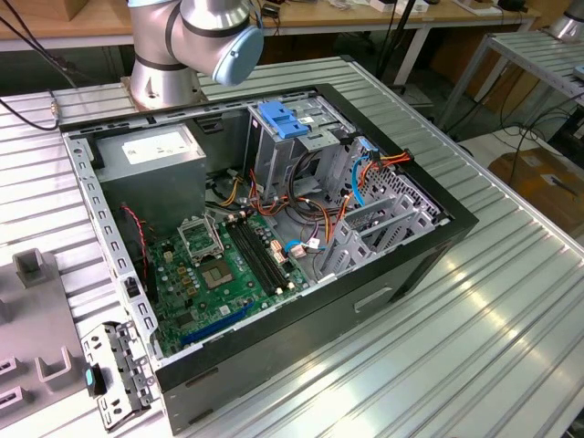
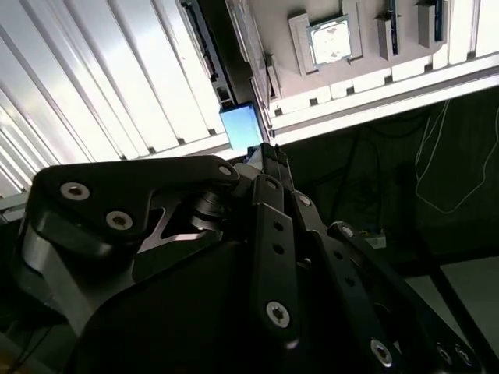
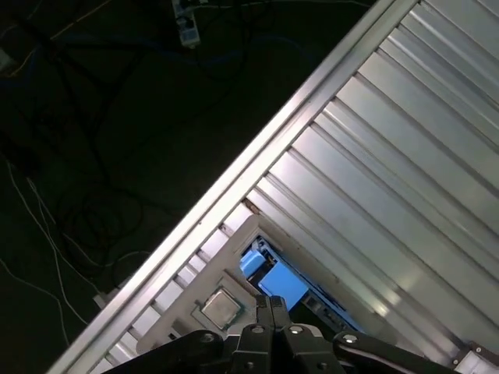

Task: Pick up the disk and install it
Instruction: 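Pick up the disk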

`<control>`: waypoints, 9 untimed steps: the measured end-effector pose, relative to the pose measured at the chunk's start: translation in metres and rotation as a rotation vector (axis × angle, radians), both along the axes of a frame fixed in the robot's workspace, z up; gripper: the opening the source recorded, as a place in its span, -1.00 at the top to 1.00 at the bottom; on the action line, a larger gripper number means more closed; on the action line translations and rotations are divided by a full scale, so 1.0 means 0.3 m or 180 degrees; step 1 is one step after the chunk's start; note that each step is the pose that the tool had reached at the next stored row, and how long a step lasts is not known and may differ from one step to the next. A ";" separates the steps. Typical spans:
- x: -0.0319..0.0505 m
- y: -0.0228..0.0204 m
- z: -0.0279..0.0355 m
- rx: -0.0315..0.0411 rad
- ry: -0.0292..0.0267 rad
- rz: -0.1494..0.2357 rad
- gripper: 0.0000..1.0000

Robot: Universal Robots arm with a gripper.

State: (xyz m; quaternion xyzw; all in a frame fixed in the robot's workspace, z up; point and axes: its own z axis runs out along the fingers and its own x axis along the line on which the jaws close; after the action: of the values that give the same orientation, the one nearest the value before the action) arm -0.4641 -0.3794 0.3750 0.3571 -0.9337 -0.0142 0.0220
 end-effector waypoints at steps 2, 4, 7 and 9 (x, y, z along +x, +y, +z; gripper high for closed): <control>0.000 0.000 0.000 0.0000 0.0000 0.0067 0.79; 0.000 0.000 0.000 0.0000 0.0000 0.0167 0.79; 0.000 0.000 0.000 0.0000 0.0000 0.0316 0.79; 0.000 0.000 0.000 0.0000 0.0000 0.0440 0.79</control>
State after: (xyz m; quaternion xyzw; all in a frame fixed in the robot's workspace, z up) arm -0.4641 -0.3794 0.3750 0.4207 -0.9068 -0.0126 0.0229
